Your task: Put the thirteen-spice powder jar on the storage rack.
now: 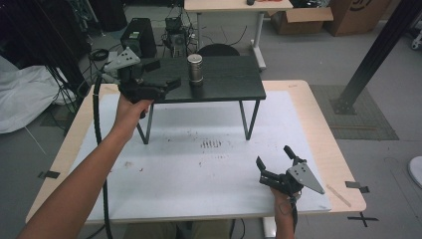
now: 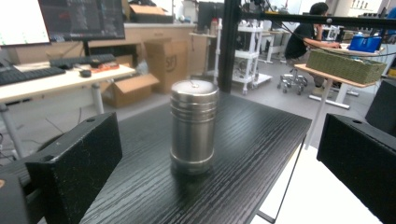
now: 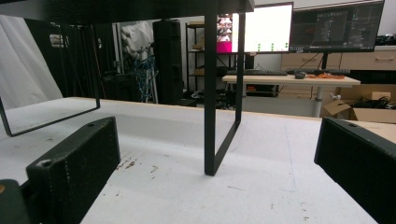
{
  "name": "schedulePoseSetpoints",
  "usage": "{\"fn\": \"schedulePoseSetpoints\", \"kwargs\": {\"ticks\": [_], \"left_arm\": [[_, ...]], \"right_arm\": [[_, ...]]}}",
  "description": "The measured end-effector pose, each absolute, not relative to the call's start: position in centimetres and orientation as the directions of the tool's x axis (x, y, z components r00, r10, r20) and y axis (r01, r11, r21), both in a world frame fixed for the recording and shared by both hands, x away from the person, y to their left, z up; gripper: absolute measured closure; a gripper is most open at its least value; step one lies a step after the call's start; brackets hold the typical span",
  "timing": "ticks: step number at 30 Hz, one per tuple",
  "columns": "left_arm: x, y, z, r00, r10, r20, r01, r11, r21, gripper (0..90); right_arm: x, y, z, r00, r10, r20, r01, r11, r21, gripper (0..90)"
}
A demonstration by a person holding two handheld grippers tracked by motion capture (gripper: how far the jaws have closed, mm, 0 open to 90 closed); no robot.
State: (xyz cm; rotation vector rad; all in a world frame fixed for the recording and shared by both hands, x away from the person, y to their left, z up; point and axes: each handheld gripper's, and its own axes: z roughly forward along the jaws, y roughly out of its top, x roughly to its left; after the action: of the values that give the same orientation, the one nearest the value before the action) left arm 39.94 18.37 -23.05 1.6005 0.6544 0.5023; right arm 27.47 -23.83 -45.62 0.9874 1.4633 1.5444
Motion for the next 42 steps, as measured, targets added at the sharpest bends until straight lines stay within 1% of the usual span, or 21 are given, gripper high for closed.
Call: {"fn": "schedulePoseSetpoints", "kwargs": {"ticks": [12,21,29,37,42], "left_arm": [[37.3,20.1,-23.7,0.748,0.663,-0.026,0.093,-0.066,0.994,0.6],[35.3,21.6,-24.2,0.734,0.679,0.005,0.053,-0.065,0.997,0.9],[33.6,23.2,-25.5,0.721,0.693,-0.01,0.049,-0.036,0.998,0.9],[32.3,24.5,-26.7,0.702,0.712,0.009,0.041,-0.052,0.998,0.9],[31.7,25.5,-27.7,0.691,0.723,0.004,0.041,-0.045,0.998,0.9]], "right_arm": [[27.5,-23.8,-45.6,-0.399,0.917,0.024,-0.019,-0.034,0.999,0.0],[27.5,-23.8,-45.6,-0.4,0.916,0.022,-0.017,-0.032,0.999,0.0],[27.6,-23.8,-45.6,-0.401,0.916,0.021,-0.017,-0.031,0.999,0.0],[27.5,-23.7,-45.6,-0.402,0.916,0.019,-0.016,-0.027,0.999,0.0],[27.6,-23.7,-45.6,-0.402,0.915,0.017,-0.014,-0.025,1.0,0.0]]}}
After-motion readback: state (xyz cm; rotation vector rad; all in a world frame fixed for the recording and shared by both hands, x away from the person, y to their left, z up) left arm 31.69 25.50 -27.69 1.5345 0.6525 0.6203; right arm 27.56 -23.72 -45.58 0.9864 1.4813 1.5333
